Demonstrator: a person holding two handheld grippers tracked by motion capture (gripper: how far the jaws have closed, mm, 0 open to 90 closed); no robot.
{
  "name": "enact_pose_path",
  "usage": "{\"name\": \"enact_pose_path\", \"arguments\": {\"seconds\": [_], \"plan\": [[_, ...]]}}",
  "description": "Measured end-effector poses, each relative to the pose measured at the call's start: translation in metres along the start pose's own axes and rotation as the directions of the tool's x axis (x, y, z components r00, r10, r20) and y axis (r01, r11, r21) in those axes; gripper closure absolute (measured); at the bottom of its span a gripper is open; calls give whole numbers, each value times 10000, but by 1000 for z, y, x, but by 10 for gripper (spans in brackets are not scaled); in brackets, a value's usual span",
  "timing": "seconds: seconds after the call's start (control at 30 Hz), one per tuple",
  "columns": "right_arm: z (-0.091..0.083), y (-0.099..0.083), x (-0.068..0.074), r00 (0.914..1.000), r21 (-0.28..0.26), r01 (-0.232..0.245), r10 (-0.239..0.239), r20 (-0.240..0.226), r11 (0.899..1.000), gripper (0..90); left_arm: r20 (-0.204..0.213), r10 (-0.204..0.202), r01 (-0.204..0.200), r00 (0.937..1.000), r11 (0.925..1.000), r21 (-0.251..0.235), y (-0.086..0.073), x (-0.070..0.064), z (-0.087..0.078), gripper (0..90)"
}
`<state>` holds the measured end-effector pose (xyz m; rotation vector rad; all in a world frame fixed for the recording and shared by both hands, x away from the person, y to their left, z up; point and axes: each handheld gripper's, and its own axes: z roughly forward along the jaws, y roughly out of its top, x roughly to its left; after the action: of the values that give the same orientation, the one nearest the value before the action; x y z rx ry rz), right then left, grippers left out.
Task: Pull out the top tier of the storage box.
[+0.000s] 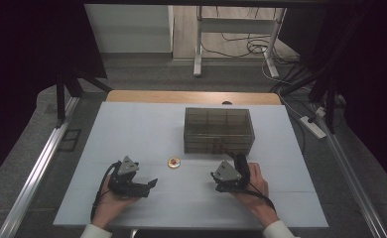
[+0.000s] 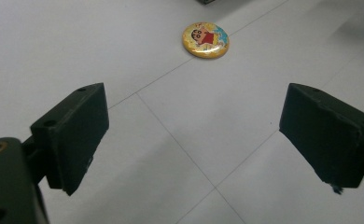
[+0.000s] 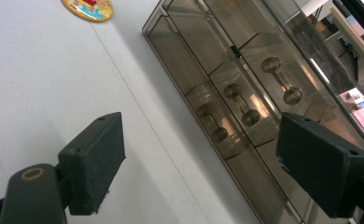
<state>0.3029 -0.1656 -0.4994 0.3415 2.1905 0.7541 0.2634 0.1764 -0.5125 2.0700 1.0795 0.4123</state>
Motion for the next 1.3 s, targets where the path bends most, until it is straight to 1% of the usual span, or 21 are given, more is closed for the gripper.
{"name": "enact_pose_path", "arguments": {"seconds": [0.17,0.23,0.3,0.43,0.5,0.6,0.7,0.73,0.77,0.93,1.0,1.07,1.3], "plan": [[0,2,-1,9997,-12,136,-136,188,9999,162,12,7,-7,10000,10000,-4,0,0,0,89],[0,4,-1,9997,27,188,-189,162,9998,162,18,10,-10,10000,10000,-28,0,0,0,89],[0,4,-1,9993,25,266,-266,251,9996,161,1,-9,9,10000,10000,-15,0,0,0,89],[1,4,-1,9990,98,326,-329,291,9994,162,6,1,-1,10000,10000,-9,0,0,0,89],[2,4,-2,9988,117,294,-299,396,9995,162,6,8,-8,10000,10000,2,0,0,0,88],[2,4,-4,9988,222,330,-338,360,9992,163,0,-14,14,10000,10000,-20,0,0,0,89],[4,5,-4,9977,224,429,-440,517,9988,164,2,-9,9,10000,10000,-3,0,0,0,89],[4,5,-5,9977,245,464,-475,479,9986,164,3,-7,7,10000,10000,-3,0,0,0,88],[4,5,-4,9971,199,463,-474,589,9987,164,4,-12,12,10000,10000,-11,0,0,0,88],[5,6,-6,9967,190,506,-517,630,9985,165,-10,-16,16,10000,10000,-23,0,0,0,89],[4,6,-7,9970,226,503,-515,578,9985,165,-9,-8,8,10000,10000,-7,0,0,0,89],[5,6,-8,9963,214,492,-506,700,9986,165,-12,-5,5,10000,10000,-8,0,0,0,89],[6,8,-9,9950,255,603,-621,780,9979,166,-14,-3,3,10000,10000,0,0,0,0,89]]}}
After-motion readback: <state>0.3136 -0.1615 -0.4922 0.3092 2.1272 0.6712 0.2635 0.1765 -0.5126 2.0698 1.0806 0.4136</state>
